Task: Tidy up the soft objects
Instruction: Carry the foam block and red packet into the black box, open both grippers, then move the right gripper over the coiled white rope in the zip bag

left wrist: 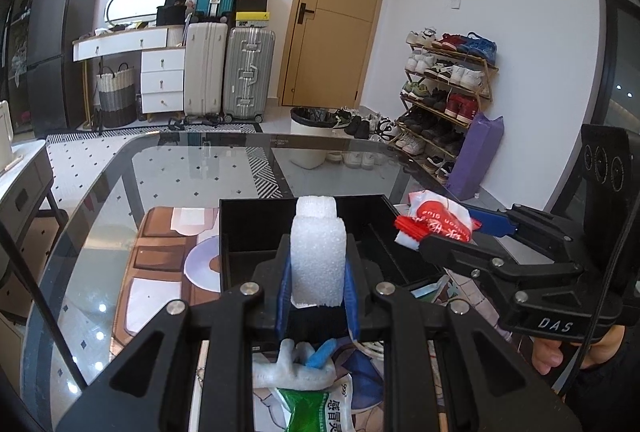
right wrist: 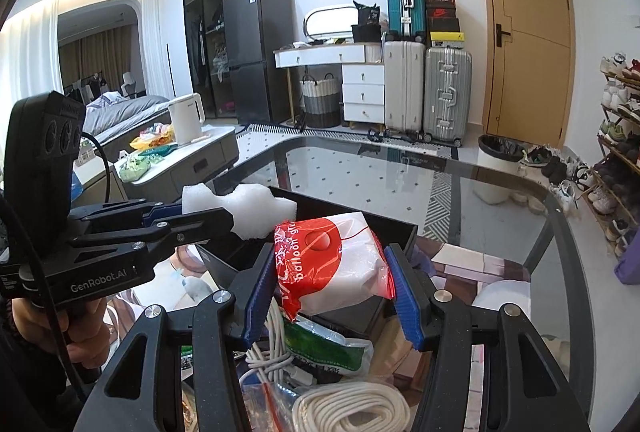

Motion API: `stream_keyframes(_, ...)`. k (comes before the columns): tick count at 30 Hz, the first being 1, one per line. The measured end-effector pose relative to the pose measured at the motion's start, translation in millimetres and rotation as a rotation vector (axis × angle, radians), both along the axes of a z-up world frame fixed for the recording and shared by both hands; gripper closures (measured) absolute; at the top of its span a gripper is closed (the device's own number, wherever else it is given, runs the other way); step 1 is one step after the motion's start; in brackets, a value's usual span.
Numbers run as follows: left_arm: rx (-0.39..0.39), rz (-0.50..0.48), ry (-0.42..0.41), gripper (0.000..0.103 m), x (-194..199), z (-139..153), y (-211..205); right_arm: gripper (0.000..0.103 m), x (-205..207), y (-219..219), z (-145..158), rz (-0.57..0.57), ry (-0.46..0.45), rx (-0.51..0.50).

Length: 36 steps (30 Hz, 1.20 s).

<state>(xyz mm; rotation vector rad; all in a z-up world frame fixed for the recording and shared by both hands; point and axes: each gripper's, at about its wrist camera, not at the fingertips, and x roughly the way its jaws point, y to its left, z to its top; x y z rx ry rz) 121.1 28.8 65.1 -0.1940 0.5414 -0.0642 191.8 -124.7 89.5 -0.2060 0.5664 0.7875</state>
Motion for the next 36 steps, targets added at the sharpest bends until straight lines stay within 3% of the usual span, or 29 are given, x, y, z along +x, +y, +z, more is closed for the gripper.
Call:
stream_keyframes(13, -0.026, 0.004, 0.042, 0.083, 14, -9, 5, 0.048, 20, 11, -12, 0.002, 0.027, -0.021)
stream_keyframes(17, -0.016, -0.009, 0.060, 0.082, 14, -11, 3, 0.039, 20, 12, -11, 0.003, 0.017, -0.005)
stream_keyframes(19, -0.004, -0.015, 0.073, 0.076, 13, -12, 2, 0.034, 19, 10, -10, -0.001, 0.010, -0.002)
stream_keyframes(21, 0.007, -0.012, 0.073, 0.049, 9, -11, 2, 0.016, 17, 7, -8, -0.010, 0.002, 0.003)
stream_keyframes(25, 0.031, -0.023, 0.045, 0.048, -2, -5, -1, 0.012, 12, -2, -3, -0.024, -0.007, 0.007)
stream_keyframes(26, 0.040, -0.020, 0.045, 0.040, -4, -4, -1, 0.007, 12, -3, -3, -0.029, -0.006, 0.008)
stream_keyframes(27, 0.050, -0.014, 0.043, 0.022, -6, -3, -2, 0.005, 10, -6, -2, -0.036, -0.002, 0.013)
stream_keyframes(29, 0.073, 0.020, 0.011, 0.002, -14, 0, -1, 0.002, 7, -12, -2, -0.041, 0.002, 0.017)
stream_keyframes(36, 0.100, 0.047, -0.010, 0.000, -31, 1, 5, 0.001, -8, -36, -12, -0.083, 0.045, 0.034)
